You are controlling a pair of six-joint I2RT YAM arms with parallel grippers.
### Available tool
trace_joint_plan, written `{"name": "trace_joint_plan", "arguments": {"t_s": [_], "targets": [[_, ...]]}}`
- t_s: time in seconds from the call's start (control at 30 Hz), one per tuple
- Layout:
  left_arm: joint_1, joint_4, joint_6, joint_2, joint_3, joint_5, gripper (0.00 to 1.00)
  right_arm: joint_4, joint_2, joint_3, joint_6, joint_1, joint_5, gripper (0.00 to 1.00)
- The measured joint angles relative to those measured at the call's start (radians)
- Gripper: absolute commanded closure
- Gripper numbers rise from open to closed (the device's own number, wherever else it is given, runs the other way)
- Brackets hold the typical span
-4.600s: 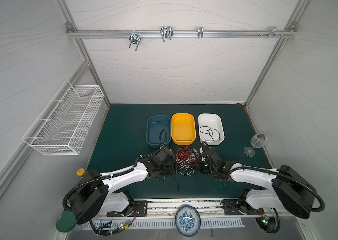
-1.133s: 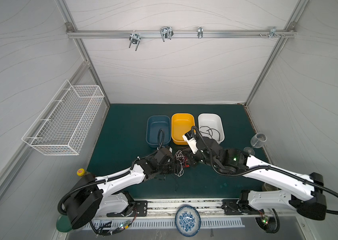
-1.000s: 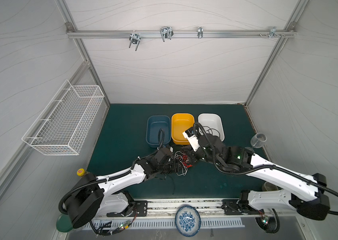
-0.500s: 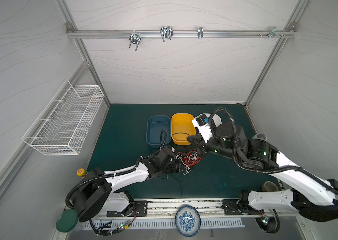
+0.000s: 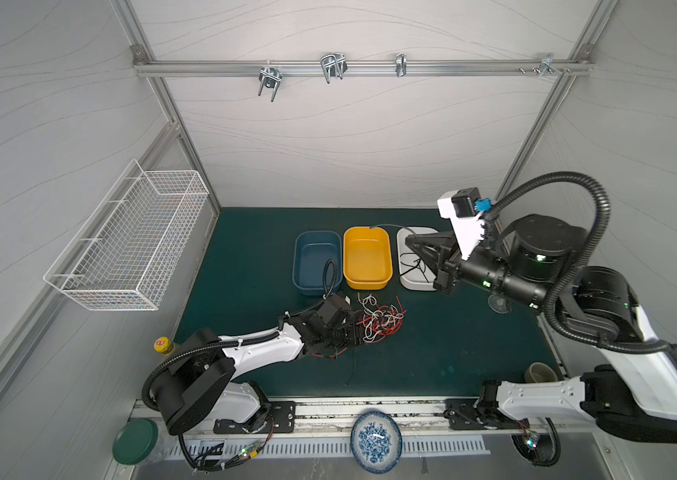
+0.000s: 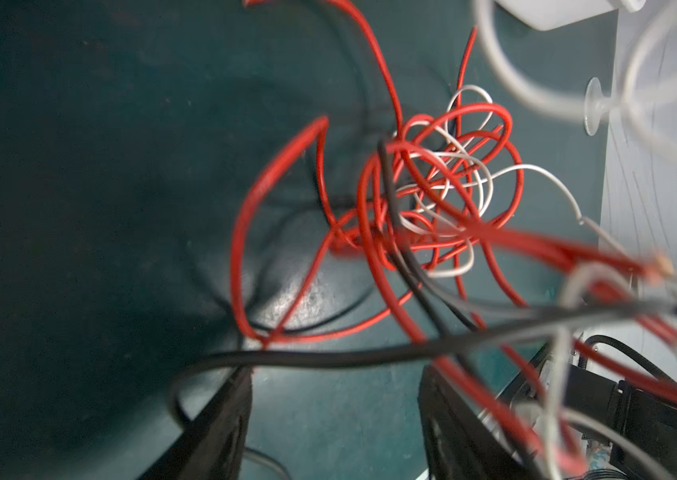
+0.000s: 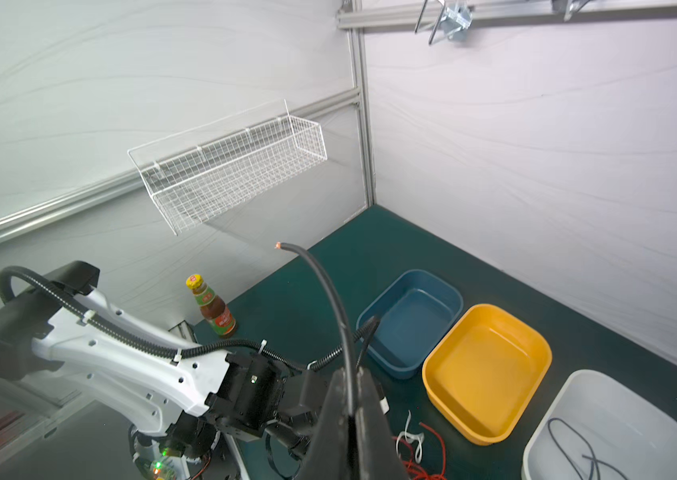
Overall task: Untangle the cables
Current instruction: 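Raise the black cable high with the right gripper, drawing it from the pile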
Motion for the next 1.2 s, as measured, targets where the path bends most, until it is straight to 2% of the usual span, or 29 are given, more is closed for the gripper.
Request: {"name": "trace_joint_plan", "arguments": {"t_s": [0.23, 0.53, 1.2], "targets": [[0.0, 0.002, 0.013, 0.041, 0.01, 0.0, 0.35, -0.064, 0.018, 0.12, -0.024, 0.0, 0.009, 1.0], [0.0, 0.01, 0.018, 0.085, 0.013, 0.0, 0.35, -0.146, 0.119, 0.337, -0.061, 0.0, 0.02, 1.0], [0.007, -0.006, 0.074, 0.09, 0.065, 0.0, 0.34, -0.217, 0.177, 0.63, -0.098, 0.0, 0.002, 1.0]]}}
